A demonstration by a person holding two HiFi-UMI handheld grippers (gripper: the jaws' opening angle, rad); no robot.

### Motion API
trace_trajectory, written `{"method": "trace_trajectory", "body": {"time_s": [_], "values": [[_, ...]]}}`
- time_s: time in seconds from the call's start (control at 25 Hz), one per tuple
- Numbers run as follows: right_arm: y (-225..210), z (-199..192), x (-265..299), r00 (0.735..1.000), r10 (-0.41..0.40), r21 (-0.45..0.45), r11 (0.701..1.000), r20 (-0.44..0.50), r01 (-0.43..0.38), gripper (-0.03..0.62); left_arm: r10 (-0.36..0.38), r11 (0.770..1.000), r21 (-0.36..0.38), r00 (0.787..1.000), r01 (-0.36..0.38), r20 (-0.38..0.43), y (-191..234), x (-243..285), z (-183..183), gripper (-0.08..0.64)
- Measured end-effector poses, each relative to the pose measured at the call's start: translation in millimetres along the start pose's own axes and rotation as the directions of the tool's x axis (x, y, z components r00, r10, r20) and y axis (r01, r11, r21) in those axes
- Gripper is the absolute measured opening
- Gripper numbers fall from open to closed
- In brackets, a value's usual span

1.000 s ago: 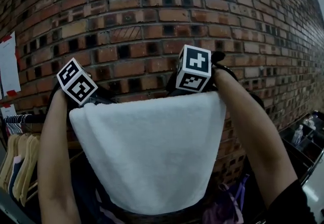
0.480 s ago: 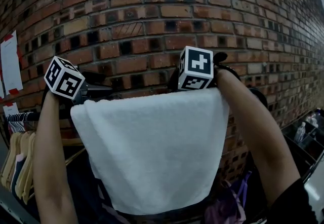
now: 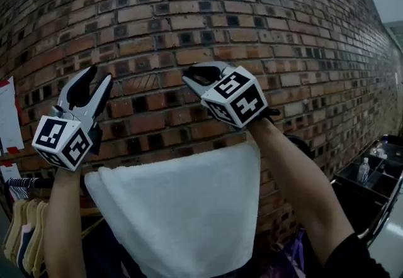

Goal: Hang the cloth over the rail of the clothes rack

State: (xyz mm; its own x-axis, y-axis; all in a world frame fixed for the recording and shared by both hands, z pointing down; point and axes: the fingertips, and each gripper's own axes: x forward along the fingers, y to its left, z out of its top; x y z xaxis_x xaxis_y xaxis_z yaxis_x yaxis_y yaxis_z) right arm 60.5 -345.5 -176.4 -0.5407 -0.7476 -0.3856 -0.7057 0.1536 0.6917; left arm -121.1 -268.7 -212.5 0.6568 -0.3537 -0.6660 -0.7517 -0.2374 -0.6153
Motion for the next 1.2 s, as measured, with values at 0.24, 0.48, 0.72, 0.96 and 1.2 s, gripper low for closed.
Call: {"method": "trace_trajectory", "body": {"time_s": [0.24, 0.48, 0.72, 0.96, 1.2], "values": [[13.3, 148.6, -119.4, 0.879, -0.100, 0.149, 0.988, 0.467, 0.033, 0.003, 0.017, 0.993, -0.110, 0.906, 0.033, 0.424, -65.0, -53.1, 162.8, 0.005], [150.3, 100.5, -212.0, 0.859, -0.153, 0.184, 0.980, 0.488, 0.070, 0.003, -0.044, 0.964, -0.234, 0.948, 0.122, 0.315, -184.5, -125.9, 107.3, 0.005], [323.9, -81.1, -231.3, 0.993, -0.013, 0.480, 0.876, 0.116, -0.044, 0.003, 0.028, 0.870, -0.479, 0.982, -0.115, -0.186, -298.3, -231.4, -64.9, 0.005], [393.9, -150.2, -282.0, 0.996, 0.052, 0.684, 0.729, -0.077, 0.015, 0.004, -0.077, 0.746, -0.616, 0.886, -0.253, -0.457, -401.6, -314.8, -128.5, 0.005], [408.6, -149.7, -288.8, 0.990, 0.080, 0.695, 0.719, -0.114, 0.022, 0.005, -0.045, 0.737, -0.604, 0.870, -0.303, -0.491, -397.2, -321.7, -124.7, 0.005]]}}
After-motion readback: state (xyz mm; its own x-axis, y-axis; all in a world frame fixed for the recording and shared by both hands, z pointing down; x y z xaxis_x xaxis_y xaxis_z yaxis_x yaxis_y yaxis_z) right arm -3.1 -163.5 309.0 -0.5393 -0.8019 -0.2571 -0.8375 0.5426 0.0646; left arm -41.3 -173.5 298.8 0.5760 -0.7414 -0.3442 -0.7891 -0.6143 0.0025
